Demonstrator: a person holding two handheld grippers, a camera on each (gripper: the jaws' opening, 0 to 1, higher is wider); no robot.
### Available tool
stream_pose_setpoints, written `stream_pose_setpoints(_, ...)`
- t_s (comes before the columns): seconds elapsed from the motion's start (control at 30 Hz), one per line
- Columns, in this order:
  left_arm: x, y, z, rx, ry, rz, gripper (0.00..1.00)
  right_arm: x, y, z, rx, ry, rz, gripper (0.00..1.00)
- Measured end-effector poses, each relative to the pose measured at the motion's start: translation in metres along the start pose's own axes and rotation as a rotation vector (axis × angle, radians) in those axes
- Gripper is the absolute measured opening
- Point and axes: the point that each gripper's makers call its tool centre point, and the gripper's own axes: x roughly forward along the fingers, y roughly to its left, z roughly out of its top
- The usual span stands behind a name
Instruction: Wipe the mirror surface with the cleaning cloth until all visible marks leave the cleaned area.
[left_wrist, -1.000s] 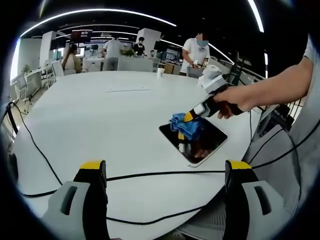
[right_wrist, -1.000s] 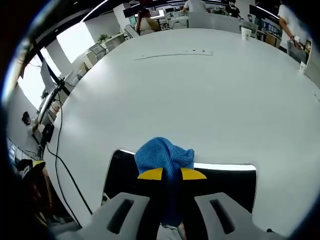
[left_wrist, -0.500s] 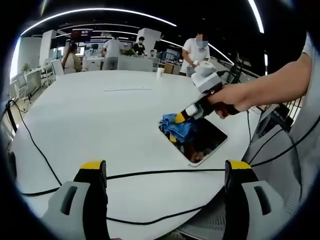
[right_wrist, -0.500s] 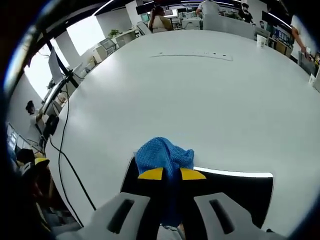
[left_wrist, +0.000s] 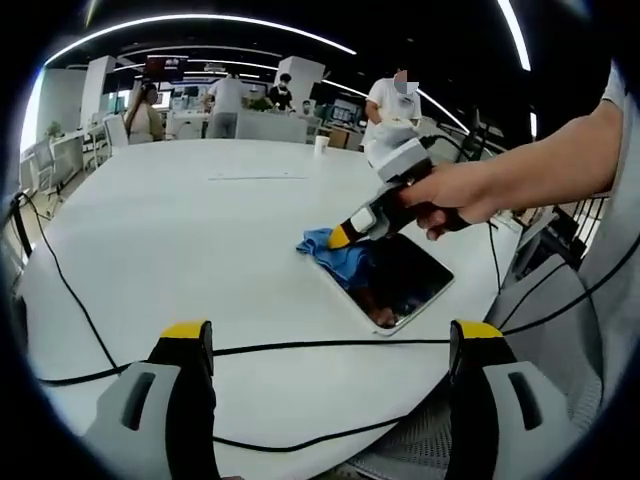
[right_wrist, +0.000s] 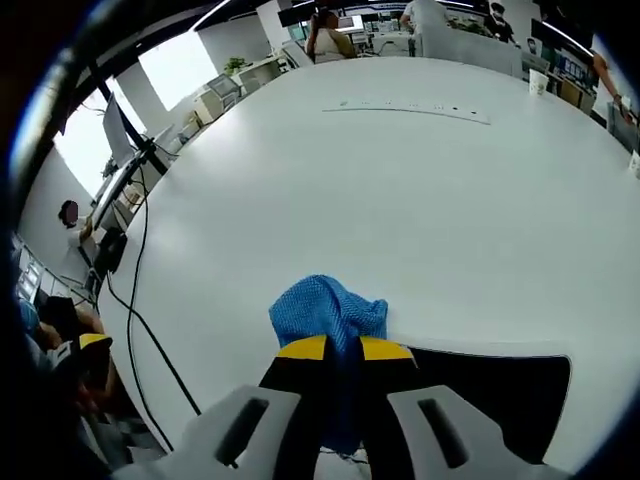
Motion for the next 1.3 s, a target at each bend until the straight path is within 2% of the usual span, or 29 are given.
stream_pose_setpoints(0.2,0.000,-0.003,-0.001,-0.018,-0.009,0.014,0.98,0.000,0.000,0.000,-0.001,-0.003,0.010,0.04)
stream_pose_setpoints(0.27,0.002,-0.005,-0.005,-0.017,-0.001,0.010,0.98,0.000,-0.001,0.000,0.031,-0.002,0.018,0.04)
stream_pose_setpoints(0.43,0.004,-0.009,-0.004,-0.001,0.003,-0.003,0.98,0.001,-0.001,0.001,0.038,0.000,0.018,0.04)
stream_pose_setpoints(0.67,0.001,-0.003,0.005,0.005,-0.015,0.010,0.98,-0.009,0.006,-0.011,0.033,0.015,0.027,0.04)
stream_pose_setpoints(0.8,0.001,0.000,0.004,0.004,-0.017,0.019,0.98,-0.006,0.007,-0.015,0.046,0.022,0.039,0.04)
stream_pose_setpoints(1.3,0.005,-0.011,0.004,0.013,-0.018,-0.002,0.97,-0.014,0.016,-0.032,0.021,0.030,0.060,0.04)
